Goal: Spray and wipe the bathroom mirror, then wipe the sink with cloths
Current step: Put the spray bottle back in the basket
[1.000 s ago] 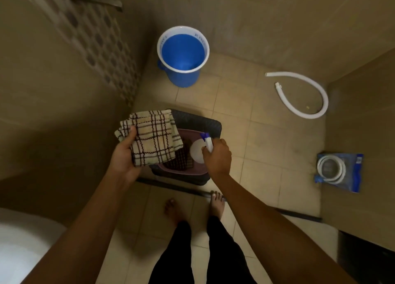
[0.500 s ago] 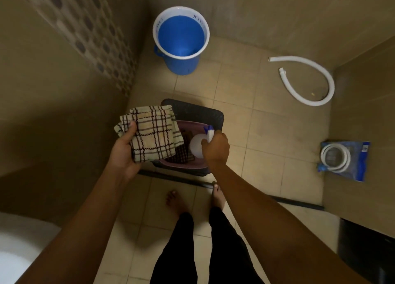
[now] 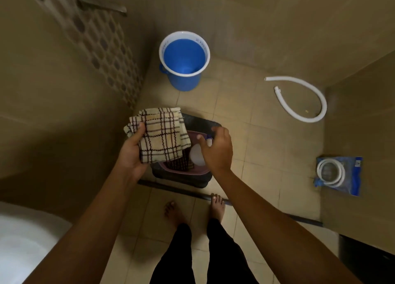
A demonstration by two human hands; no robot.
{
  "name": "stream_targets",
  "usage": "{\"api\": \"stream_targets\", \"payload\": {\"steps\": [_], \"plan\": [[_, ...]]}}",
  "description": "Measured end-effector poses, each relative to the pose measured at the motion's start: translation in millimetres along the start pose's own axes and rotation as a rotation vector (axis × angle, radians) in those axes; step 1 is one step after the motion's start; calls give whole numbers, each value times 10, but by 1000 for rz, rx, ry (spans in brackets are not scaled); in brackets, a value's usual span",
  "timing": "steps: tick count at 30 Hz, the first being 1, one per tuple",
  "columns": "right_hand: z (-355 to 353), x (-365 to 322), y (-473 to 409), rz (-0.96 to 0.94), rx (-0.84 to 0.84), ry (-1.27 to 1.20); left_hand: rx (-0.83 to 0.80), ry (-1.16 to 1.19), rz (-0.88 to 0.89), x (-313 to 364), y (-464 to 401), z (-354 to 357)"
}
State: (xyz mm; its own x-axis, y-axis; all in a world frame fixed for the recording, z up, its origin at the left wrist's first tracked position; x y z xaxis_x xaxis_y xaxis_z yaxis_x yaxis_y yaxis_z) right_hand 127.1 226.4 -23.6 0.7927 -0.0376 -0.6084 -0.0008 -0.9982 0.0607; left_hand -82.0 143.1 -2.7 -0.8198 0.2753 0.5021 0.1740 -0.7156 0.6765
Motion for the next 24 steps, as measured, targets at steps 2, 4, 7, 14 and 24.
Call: {"api": "stream_targets", "payload": {"steps": [2,4,7,14,24], "plan": [[-134,-267,-37,-52,-5,-156,-31,19,-2,45,98,130],[-213,-532,-60,110,-192,-488,-58,32,1,103,228,263],[-123,-1019,86,324,-724,-946,-89,27,26,201,449,443],[-471,-1659,485,250,-1212,-1296,-159,-38,138,441,1023,790],[-882,-2499,1124,75,-1495,-1219,160,-349,618,1155,2262,706]]}}
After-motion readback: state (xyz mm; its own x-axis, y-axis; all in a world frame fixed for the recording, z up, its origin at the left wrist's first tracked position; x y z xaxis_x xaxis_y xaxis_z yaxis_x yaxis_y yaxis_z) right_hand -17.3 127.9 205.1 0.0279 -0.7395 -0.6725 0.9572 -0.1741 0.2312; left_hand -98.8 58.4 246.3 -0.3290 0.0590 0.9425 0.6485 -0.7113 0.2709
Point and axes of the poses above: each hand's wrist, its own y-axis away from the middle knuckle, its own z-axis out of the palm, x = y × z, the point moved 8 cm from there along -y, towards the middle knuckle, and after that the axes turned 5 degrees about y, right-handed, at the moved point
